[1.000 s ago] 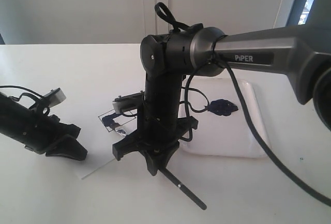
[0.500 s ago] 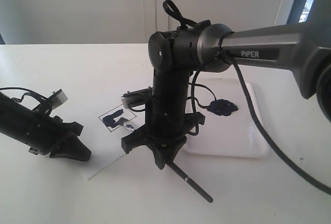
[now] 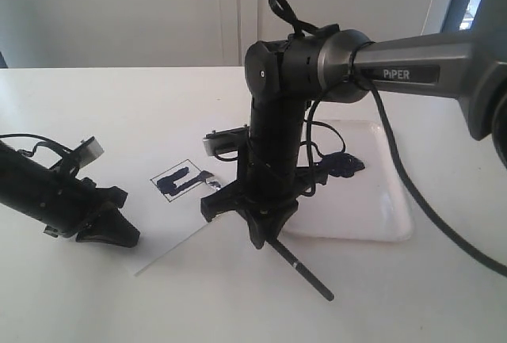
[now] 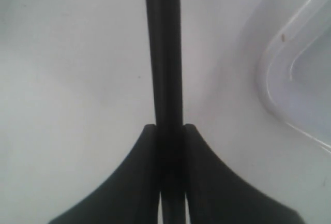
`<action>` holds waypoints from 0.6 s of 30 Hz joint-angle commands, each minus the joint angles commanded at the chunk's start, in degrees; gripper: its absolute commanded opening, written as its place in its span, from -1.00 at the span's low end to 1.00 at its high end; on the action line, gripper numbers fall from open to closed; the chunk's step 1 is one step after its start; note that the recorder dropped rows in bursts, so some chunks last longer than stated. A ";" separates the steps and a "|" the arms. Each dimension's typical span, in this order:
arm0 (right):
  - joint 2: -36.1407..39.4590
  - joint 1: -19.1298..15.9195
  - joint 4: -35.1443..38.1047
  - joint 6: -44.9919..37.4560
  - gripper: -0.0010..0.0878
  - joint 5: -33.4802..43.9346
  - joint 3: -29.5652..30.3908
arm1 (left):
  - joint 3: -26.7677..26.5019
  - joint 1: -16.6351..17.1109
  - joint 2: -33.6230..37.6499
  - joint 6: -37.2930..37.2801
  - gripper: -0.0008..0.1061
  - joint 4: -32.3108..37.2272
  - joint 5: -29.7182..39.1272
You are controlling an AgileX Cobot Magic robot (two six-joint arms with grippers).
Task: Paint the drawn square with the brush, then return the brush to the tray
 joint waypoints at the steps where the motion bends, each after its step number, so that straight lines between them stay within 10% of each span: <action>1: 0.00 0.22 0.32 -0.23 -0.98 0.00 0.00 | 0.00 0.00 0.00 0.00 -0.99 0.00 0.00; 18: 0.00 4.26 0.22 -1.63 -0.98 0.00 0.00 | 0.00 0.00 0.00 0.00 -0.99 -0.01 -0.10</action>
